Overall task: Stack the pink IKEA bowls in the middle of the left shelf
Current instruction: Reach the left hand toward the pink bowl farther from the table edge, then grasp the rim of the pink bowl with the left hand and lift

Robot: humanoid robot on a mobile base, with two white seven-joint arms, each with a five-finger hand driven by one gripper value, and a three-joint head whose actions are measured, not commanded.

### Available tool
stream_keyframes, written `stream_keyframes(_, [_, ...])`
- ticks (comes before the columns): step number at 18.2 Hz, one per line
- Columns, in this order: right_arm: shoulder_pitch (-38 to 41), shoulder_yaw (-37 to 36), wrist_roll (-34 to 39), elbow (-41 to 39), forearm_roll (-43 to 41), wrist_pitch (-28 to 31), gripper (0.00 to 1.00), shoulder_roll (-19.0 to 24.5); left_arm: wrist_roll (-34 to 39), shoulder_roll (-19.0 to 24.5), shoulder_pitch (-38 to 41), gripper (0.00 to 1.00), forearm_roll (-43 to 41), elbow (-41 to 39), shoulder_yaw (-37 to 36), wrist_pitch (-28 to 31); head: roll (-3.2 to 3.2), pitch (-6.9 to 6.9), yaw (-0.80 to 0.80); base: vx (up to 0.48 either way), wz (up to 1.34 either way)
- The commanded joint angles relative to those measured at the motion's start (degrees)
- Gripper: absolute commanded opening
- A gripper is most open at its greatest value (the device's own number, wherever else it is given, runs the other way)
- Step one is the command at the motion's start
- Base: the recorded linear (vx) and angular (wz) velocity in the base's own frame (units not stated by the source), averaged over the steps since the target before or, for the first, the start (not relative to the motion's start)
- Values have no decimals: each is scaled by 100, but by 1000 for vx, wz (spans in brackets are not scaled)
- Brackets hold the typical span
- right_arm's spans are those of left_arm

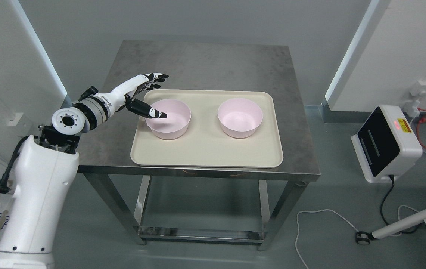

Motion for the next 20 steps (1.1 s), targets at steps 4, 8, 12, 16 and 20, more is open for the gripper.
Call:
stream_keyframes(4, [0, -53, 2, 0, 44, 5, 100, -100, 98, -393, -306, 67, -471, 1011, -524, -71, 0, 0, 0, 0, 0])
stream_keyframes(8, [0, -53, 2, 0, 44, 5, 100, -100, 336, -375, -376, 52, -532, 1029, -541, -89, 0, 0, 0, 0, 0])
stream_keyframes(12, [0, -53, 2, 0, 44, 5, 100, -100, 345, -384, -377, 49, -1356, 1379, -567, -772, 0, 0, 0, 0, 0])
stream_keyframes(16, [0, -53, 2, 0, 44, 5, 100, -100, 554, -393, -385, 34, -1745, 1468, -533, -1143, 0, 0, 0, 0, 0])
stream_keyframes(20, [0, -53, 2, 0, 44, 5, 100, -100, 652, -410, -403, 19, -1745, 1468, -471, -1258, 0, 0, 0, 0, 0])
